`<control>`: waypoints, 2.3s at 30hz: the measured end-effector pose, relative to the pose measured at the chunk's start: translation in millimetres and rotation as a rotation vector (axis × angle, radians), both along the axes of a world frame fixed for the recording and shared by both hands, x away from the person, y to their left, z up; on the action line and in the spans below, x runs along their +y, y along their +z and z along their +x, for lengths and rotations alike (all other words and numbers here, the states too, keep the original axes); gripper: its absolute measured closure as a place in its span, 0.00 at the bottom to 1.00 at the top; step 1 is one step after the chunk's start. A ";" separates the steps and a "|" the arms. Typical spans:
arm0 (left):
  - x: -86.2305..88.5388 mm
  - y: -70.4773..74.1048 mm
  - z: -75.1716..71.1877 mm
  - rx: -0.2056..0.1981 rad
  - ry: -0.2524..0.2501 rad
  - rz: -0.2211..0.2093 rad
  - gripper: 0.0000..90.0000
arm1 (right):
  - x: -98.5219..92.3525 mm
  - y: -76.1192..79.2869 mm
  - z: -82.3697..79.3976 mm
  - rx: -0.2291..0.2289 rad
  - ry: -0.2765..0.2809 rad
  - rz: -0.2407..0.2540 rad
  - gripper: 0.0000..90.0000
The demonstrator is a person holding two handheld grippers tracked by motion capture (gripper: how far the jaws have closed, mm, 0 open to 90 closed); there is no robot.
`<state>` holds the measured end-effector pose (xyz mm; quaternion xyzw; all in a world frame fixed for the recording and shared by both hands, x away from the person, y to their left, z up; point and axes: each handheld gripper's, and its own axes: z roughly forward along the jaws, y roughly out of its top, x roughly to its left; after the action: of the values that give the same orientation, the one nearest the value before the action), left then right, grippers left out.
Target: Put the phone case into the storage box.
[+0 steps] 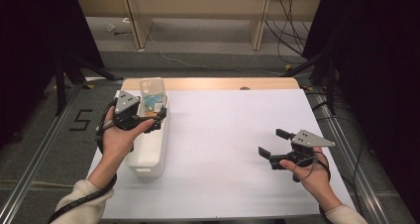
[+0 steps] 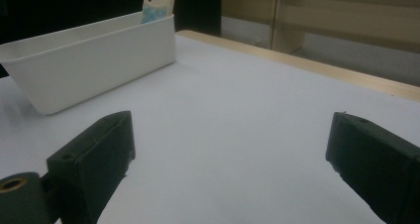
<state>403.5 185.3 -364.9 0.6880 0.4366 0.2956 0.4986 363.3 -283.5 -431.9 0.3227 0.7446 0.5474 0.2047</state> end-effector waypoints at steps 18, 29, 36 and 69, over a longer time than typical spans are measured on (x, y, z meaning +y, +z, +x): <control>0.6 -8.9 -13.4 0.003 -0.025 -0.010 0.03 | 0.2 0.2 -0.2 -0.001 0.001 0.001 0.07; 1.2 -17.0 -22.0 0.011 -0.044 -0.020 0.02 | 0.5 0.1 -0.4 0.001 0.002 -0.004 0.07; 0.2 -23.5 -27.5 0.014 -0.057 -0.028 0.00 | 0.5 0.0 -0.3 0.000 0.003 -0.003 0.07; 0.4 -38.5 -52.4 -0.013 -0.108 -0.017 0.00 | 0.5 0.2 -0.8 0.000 0.004 -0.005 0.07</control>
<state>351.2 185.8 -403.4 0.7043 0.3983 0.2688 0.5226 362.5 -283.0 -431.7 0.3204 0.7466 0.5459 0.2045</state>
